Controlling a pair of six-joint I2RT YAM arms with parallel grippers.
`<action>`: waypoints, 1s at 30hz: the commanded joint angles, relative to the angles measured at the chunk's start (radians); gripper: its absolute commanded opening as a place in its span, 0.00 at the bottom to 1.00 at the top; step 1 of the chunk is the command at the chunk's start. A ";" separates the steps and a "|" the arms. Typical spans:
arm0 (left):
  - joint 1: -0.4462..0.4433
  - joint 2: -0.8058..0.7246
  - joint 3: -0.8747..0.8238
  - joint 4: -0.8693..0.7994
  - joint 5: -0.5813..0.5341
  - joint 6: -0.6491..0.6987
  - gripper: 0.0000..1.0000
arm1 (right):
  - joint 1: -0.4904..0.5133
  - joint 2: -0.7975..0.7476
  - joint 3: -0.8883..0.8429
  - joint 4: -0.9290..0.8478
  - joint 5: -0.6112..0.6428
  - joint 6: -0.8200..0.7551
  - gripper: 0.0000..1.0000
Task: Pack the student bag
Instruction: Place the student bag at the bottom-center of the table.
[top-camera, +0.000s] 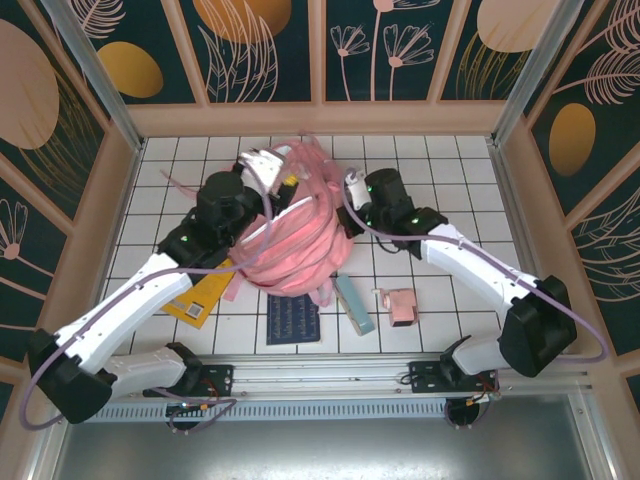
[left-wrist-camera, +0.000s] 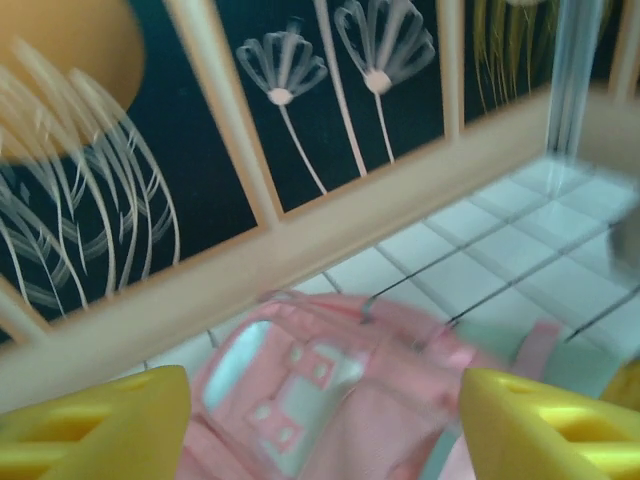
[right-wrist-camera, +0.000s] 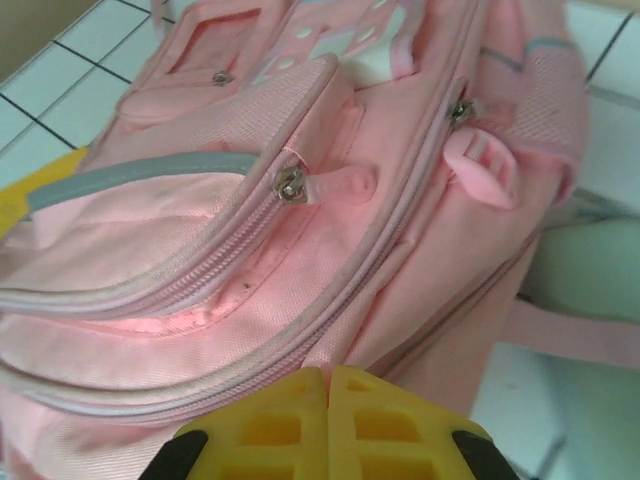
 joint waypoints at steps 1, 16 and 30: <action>0.008 -0.014 0.093 -0.213 -0.005 -0.414 0.65 | 0.056 -0.032 -0.062 0.256 -0.062 0.208 0.00; 0.016 -0.131 -0.171 -0.612 0.171 -1.550 0.78 | 0.293 0.066 -0.175 0.412 0.050 0.276 0.00; 0.151 -0.197 -0.393 -0.400 0.168 -1.650 0.59 | 0.369 0.092 -0.219 0.436 0.092 0.227 0.00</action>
